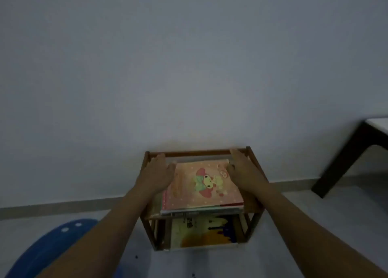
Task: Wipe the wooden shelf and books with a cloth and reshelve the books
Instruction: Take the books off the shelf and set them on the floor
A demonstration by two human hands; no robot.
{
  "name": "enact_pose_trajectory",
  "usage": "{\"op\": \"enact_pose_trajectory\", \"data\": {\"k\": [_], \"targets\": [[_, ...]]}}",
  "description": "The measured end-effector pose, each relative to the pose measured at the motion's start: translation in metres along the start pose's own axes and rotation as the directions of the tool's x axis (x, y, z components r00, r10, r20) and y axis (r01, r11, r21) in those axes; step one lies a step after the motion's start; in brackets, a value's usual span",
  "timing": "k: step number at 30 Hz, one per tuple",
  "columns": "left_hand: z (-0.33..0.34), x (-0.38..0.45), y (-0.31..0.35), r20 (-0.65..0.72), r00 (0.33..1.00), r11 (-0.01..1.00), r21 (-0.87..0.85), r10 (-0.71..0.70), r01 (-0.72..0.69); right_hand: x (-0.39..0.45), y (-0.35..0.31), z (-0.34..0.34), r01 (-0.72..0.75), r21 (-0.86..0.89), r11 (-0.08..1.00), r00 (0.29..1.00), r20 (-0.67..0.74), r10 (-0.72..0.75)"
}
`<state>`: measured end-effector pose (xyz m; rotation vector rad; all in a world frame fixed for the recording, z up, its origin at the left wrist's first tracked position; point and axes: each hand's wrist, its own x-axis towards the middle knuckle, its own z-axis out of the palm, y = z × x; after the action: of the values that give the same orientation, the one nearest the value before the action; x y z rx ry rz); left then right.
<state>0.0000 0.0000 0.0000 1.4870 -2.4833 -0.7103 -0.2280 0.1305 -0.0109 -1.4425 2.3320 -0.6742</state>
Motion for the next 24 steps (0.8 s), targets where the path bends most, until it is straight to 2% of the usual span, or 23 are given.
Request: {"op": "enact_pose_trajectory", "data": {"k": [3,7,10,12,14,17,19,21,22,24], "targets": [[0.042,0.007,-0.016,-0.008,1.0,0.999,-0.026,-0.028,0.028,-0.002,0.021,0.036,0.016,-0.023,1.0,0.999,-0.033,-0.017],[0.076,0.01,-0.025,0.004,0.995,0.995,-0.006,-0.102,0.102,-0.002,0.041,0.074,-0.075,-0.118,0.99,0.997,-0.004,0.075],[0.09,0.018,-0.036,0.063,0.983,0.985,-0.006,-0.171,0.172,0.003,0.05,0.093,-0.09,-0.203,0.975,0.996,-0.031,0.085],[0.098,0.022,-0.043,0.104,0.983,0.987,0.064,-0.153,0.147,0.011,0.052,0.1,-0.15,-0.159,0.976,0.986,-0.099,0.136],[0.1,0.026,-0.047,0.059,0.986,0.987,0.063,-0.154,0.15,0.021,0.053,0.103,-0.274,-0.006,0.962,0.954,-0.13,0.271],[0.103,0.033,-0.051,-0.019,0.971,0.962,-0.142,-0.238,0.233,0.035,0.06,0.11,-0.41,0.134,0.902,0.903,-0.081,0.422],[0.098,0.036,-0.046,0.032,0.94,0.878,-0.348,-0.34,0.329,0.039,0.061,0.108,-0.458,0.17,0.873,0.879,-0.06,0.473],[0.091,0.036,-0.038,0.117,0.912,0.737,-0.552,-0.394,0.389,0.043,0.06,0.106,-0.487,0.237,0.841,0.862,-0.025,0.507],[0.089,0.038,-0.035,0.15,0.904,0.684,-0.608,-0.4,0.403,0.045,0.06,0.104,-0.496,0.294,0.817,0.854,-0.008,0.521],[0.085,0.039,-0.033,0.187,0.898,0.638,-0.646,-0.399,0.418,0.048,0.06,0.1,-0.505,0.427,0.75,0.838,0.035,0.544]]}}
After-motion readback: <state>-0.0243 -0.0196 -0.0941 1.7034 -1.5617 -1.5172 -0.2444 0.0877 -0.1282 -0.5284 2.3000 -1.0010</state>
